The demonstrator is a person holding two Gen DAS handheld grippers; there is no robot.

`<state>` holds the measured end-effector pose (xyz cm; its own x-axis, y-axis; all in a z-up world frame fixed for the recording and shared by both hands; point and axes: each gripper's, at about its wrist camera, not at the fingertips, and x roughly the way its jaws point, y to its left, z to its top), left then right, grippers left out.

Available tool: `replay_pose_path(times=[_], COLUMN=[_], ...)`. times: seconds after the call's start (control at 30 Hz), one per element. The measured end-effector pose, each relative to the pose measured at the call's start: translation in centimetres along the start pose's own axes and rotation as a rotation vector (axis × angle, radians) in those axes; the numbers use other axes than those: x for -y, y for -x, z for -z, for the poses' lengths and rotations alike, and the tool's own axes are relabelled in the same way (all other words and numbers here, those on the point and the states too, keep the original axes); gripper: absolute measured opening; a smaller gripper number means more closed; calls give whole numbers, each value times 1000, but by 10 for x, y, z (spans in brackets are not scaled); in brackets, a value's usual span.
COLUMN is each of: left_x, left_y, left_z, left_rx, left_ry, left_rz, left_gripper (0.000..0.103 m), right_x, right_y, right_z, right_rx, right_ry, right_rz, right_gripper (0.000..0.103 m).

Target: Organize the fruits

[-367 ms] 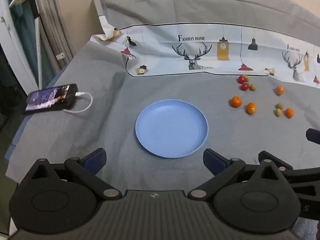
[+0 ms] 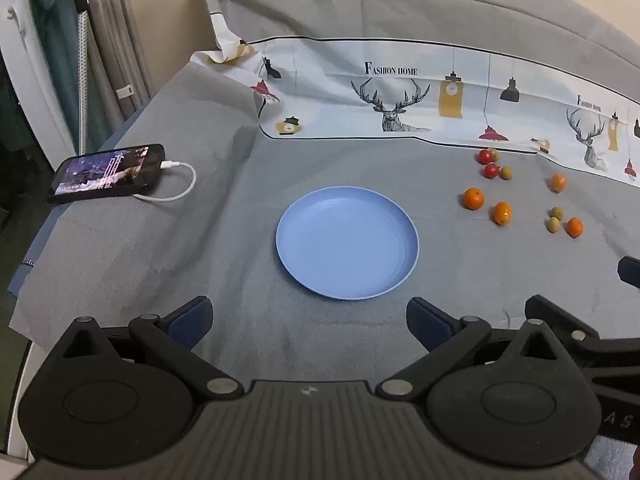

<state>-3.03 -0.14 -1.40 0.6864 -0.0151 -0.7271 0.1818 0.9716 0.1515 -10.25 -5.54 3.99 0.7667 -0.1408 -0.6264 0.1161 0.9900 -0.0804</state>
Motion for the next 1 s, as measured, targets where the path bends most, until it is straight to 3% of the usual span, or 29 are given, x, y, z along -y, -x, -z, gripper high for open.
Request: replay_pose_path(times=[0.2,0.23,1.0], left_x=[-2,-2,-25], left_y=[15,17,22], left_z=[-14,-15,-19], left_rx=[-20,-22,-32], left_ry=[14,16,30], left_rz=[27,29,61], left_gripper=[103,103,103], right_x=[51,49,46], right_y=[-33,-37,-27], right_z=[1,12,7], right_rx=[-15,-5,0], right_ry=[-30,-35,-23], right_rz=[-6,-5,-10], right_gripper=[103,103,103])
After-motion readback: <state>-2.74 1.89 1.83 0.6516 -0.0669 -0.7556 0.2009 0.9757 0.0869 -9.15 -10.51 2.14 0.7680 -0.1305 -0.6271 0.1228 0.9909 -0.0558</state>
